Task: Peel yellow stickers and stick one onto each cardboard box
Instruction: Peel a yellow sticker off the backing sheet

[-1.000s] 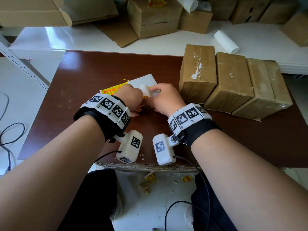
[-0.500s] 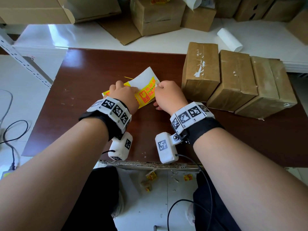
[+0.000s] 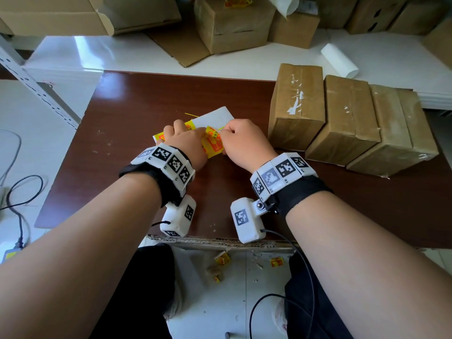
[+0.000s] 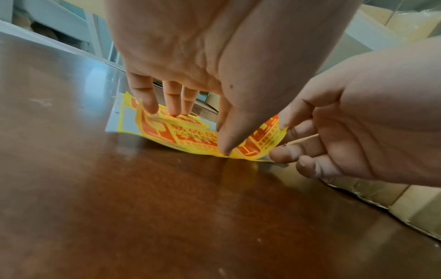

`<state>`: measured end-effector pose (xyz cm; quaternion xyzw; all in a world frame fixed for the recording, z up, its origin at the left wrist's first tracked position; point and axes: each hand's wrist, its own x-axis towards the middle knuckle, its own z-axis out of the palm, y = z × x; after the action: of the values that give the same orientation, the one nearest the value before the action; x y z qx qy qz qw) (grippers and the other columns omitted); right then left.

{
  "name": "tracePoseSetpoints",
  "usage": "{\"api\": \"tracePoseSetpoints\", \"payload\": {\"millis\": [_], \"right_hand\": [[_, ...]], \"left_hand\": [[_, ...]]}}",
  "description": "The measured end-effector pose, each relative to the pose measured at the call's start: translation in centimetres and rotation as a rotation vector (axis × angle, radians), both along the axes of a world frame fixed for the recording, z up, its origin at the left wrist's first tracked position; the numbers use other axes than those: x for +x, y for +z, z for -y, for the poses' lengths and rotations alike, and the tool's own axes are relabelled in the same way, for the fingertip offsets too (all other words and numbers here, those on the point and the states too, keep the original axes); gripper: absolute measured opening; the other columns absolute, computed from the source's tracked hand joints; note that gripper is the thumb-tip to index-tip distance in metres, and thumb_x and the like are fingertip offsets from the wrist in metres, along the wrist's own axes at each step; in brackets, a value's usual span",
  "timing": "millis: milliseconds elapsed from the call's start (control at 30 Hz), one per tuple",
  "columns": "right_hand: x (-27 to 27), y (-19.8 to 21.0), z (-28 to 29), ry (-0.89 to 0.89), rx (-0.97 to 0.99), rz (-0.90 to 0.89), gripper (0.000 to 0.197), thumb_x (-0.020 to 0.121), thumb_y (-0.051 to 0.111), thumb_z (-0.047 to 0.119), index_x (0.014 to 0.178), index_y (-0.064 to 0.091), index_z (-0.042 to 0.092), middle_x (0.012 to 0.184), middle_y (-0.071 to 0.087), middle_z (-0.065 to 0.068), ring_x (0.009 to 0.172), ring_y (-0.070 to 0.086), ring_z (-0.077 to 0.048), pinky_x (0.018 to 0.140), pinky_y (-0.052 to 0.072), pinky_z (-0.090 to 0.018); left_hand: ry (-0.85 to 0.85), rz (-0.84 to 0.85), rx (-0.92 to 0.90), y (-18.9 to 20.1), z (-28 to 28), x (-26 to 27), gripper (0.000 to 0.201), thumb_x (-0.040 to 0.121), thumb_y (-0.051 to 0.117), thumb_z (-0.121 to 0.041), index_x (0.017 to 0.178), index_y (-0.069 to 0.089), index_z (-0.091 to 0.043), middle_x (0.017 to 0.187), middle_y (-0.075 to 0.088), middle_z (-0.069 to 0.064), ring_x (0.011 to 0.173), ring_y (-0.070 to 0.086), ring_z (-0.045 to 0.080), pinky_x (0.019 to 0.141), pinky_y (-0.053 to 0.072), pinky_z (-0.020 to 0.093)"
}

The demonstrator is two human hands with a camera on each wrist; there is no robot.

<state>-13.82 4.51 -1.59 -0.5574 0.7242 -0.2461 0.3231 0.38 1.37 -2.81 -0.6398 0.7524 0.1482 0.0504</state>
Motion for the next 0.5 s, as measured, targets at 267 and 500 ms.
{"api": "tracePoseSetpoints", "payload": {"millis": [267,500], "right_hand": [[0.1,1.2,0.0,-0.083,-0.06,0.097,0.027,0.102,0.047,0.021,0.085,0.059,0.004,0.085,0.073,-0.016,0.085,0.073,-0.039,0.08,0.062,-0.056],[0.4,1.9,-0.7,-0.104,-0.179,0.17,0.012,0.09,0.068,0.023,0.093,0.068,0.012,0.088,0.076,-0.007,0.086,0.076,-0.028,0.081,0.062,-0.054]], "left_hand": [[0.01,-0.038,-0.035,-0.7,1.0,0.2,0.046,0.097,0.062,-0.029,0.142,0.058,-0.031,0.139,0.041,0.016,0.128,0.042,0.045,0.108,0.042,0.051],[0.0,-0.1,-0.052,-0.6,2.1,0.4,0.041,0.089,0.062,-0.022,0.13,0.062,-0.024,0.129,0.055,0.016,0.124,0.049,0.043,0.099,0.038,0.043]]}}
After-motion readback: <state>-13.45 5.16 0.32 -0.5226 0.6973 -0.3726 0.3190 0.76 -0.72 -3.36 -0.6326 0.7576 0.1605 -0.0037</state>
